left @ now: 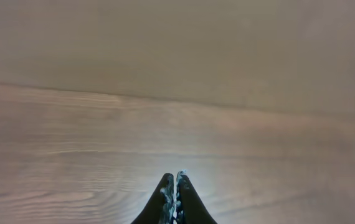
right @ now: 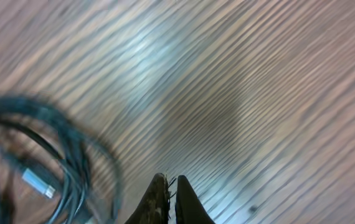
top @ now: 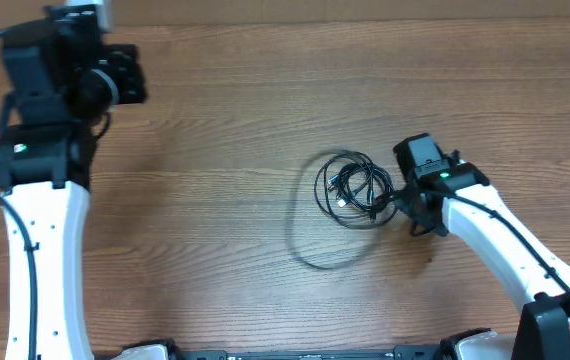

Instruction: Untangle cables

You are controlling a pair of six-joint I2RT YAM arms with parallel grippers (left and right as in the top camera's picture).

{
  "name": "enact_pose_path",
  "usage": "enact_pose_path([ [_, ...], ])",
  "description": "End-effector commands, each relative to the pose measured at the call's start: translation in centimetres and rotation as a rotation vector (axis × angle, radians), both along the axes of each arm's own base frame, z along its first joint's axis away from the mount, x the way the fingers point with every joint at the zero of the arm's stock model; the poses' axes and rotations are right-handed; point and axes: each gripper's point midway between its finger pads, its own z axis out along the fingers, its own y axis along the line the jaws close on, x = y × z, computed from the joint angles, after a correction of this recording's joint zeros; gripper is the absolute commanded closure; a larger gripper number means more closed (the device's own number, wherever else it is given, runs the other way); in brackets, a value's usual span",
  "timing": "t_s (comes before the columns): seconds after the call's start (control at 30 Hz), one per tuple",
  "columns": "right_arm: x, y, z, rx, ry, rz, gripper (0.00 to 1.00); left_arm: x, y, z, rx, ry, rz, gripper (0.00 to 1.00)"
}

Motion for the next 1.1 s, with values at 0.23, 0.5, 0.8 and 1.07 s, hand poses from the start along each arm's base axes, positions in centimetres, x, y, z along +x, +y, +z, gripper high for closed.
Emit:
enact_pose_path([
  [0.23,4.4,3.7,1.3,0.199,-0.111,0.279,0.96,-1.2,-4.2,-0.8,-0.146,0.084,-0.125,0.93],
  [0.5,4.1,4.4,1.8,0.251,-0.111,0.302,0.75,-1.8,-12.7,-6.5,-0.018,0.238,-0.402,0.44],
  [0.8,4.4,3.2,7.1,0.237,-0.187,0.311,0.44,-2.6,-23.1,-15.2,0.098,0.397,-0.662,0.41],
  [1.07,2.8,2.4,7.9,0.236,-0.161,0.290,0.43,-2.3,-31.3,-22.1,0.202,0.370,-0.844,0.37],
])
